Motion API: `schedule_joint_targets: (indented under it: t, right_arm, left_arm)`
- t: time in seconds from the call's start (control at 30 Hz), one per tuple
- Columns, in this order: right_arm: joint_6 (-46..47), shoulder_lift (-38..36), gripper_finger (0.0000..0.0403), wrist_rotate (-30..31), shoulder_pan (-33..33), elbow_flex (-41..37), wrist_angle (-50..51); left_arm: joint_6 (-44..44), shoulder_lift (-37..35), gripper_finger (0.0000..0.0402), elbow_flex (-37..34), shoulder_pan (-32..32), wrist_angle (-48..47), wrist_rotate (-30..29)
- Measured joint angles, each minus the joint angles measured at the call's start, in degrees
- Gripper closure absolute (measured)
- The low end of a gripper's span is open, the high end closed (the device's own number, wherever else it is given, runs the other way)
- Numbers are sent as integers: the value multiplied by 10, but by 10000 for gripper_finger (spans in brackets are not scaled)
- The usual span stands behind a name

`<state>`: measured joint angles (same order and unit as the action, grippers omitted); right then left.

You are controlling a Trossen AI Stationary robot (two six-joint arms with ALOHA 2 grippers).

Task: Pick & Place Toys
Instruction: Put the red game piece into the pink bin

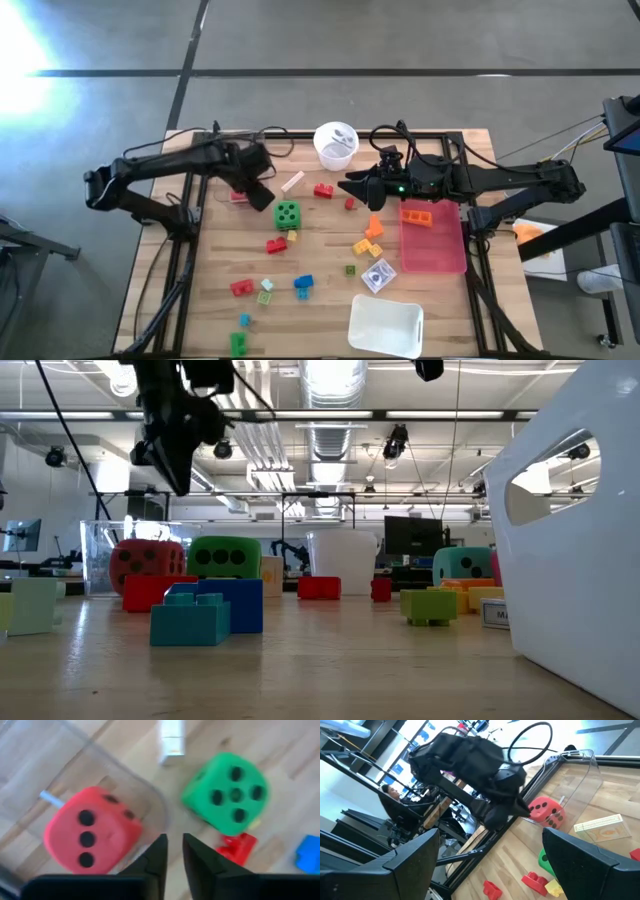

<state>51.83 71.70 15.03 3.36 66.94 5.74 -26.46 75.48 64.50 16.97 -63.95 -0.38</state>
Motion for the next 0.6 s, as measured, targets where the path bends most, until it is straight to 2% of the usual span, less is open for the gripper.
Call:
schedule_joint_targets:
  t: [0.13, 0.23, 0.4, 0.6]
  right_arm:
    - [0, 0, 60, 0, 0, 0, 0]
    - [0, 0, 60, 0, 0, 0, 0]
    - [2, 0, 60, 0, 0, 0, 0]
    - [2, 0, 60, -21, 1, 0, 2]
  left_arm:
    - [5, 0, 387, 19, -53, -8, 1]
    - [5, 0, 397, 24, -97, -21, 18]
    - [-26, -2, 365, 18, -184, -43, 19]
    - [-53, -2, 298, 17, -279, -47, 19]
